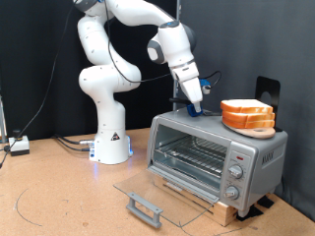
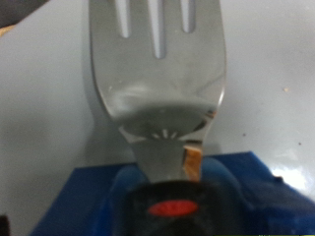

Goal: Make a piece of toast with the oven

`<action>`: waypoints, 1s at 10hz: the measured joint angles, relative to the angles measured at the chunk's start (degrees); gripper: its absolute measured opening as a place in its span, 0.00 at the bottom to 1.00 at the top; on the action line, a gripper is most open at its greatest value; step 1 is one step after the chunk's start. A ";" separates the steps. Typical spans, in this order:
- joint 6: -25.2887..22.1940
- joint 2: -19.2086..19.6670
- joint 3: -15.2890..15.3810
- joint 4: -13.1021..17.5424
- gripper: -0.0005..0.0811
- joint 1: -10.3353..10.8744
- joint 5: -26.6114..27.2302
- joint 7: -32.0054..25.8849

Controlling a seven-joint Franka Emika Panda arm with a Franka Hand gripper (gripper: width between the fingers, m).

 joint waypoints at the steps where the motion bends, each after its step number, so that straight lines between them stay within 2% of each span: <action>1: -0.44 -0.21 -0.01 0.00 0.97 -0.20 -0.03 -0.28; 4: -2.58 -0.74 -0.02 -0.02 0.99 -0.70 -0.52 -0.54; 9: -3.08 -1.44 -0.02 -0.23 0.99 -1.23 -0.53 -0.54; 10: -3.13 -1.44 -0.02 -0.25 0.88 -1.42 -0.52 -0.54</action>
